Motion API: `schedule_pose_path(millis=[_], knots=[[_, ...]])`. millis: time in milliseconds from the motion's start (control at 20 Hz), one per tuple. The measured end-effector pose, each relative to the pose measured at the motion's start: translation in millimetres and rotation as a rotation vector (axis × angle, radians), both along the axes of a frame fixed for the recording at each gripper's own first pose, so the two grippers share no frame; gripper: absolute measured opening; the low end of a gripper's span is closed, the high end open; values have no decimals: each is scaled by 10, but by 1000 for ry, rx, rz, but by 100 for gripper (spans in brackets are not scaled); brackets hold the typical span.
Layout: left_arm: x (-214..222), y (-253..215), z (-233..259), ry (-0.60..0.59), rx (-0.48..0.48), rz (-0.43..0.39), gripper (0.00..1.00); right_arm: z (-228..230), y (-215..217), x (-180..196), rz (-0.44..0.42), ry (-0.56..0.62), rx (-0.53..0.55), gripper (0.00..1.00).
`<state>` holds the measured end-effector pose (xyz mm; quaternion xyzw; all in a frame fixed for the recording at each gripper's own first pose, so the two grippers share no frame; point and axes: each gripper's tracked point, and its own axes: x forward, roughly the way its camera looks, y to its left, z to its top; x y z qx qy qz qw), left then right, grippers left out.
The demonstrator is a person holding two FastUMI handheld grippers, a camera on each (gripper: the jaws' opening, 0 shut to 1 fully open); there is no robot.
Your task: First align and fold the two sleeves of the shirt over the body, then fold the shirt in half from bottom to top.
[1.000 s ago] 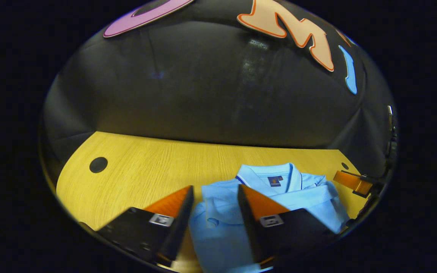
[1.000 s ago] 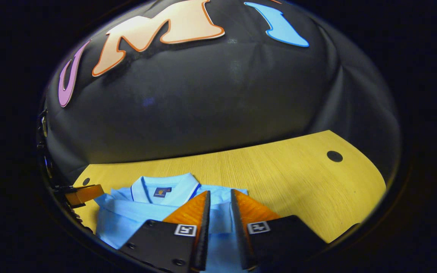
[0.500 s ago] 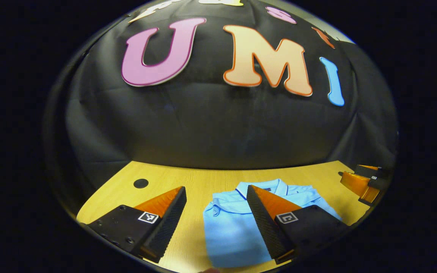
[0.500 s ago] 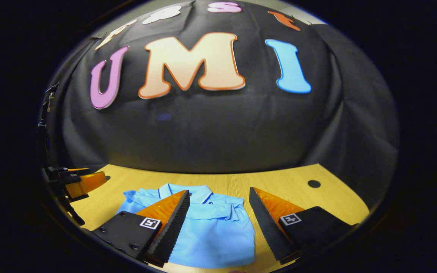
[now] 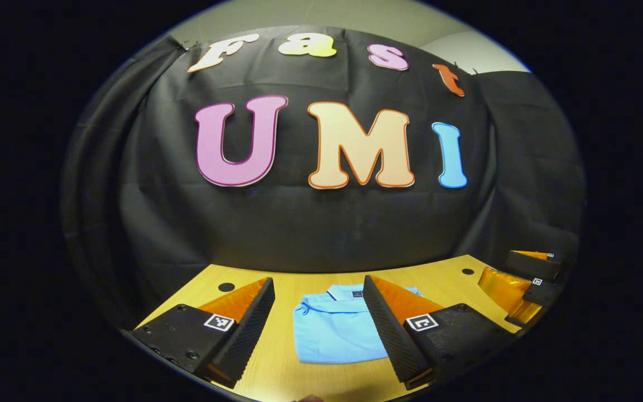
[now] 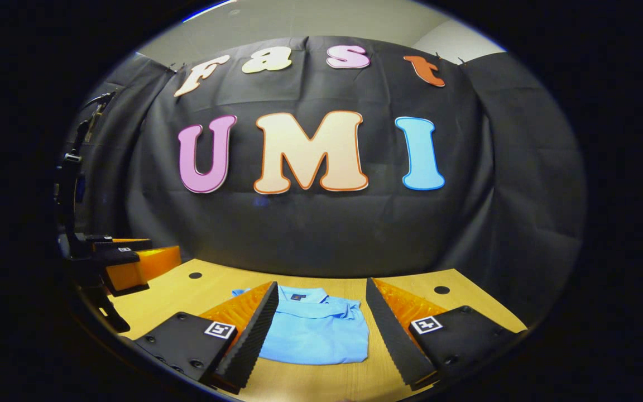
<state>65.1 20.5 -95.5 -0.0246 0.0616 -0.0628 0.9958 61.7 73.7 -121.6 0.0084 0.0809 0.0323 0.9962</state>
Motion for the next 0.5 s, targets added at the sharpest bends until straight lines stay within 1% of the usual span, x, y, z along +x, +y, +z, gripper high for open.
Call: schedule_pose_path(millis=[150,200,250,300,350,400,500], knots=[[-260,-1,129,-27,33,8,94,154,37,-248,15,-18,11,98],[-318,-3,148,-28,38,9,95,188,63,-333,26,-22,19,98],[-372,-20,174,-27,41,7,95,225,67,-385,28,-25,19,96],[-427,-31,199,-27,46,1,95,274,13,-419,17,-37,5,98],[-454,-29,224,-32,55,-1,95,341,-22,-445,12,-51,-3,95],[-482,-15,259,-41,66,-1,95,398,3,-482,16,-67,-3,98],[-524,-28,334,-55,60,0,94,484,-11,-568,17,-86,9,96]])
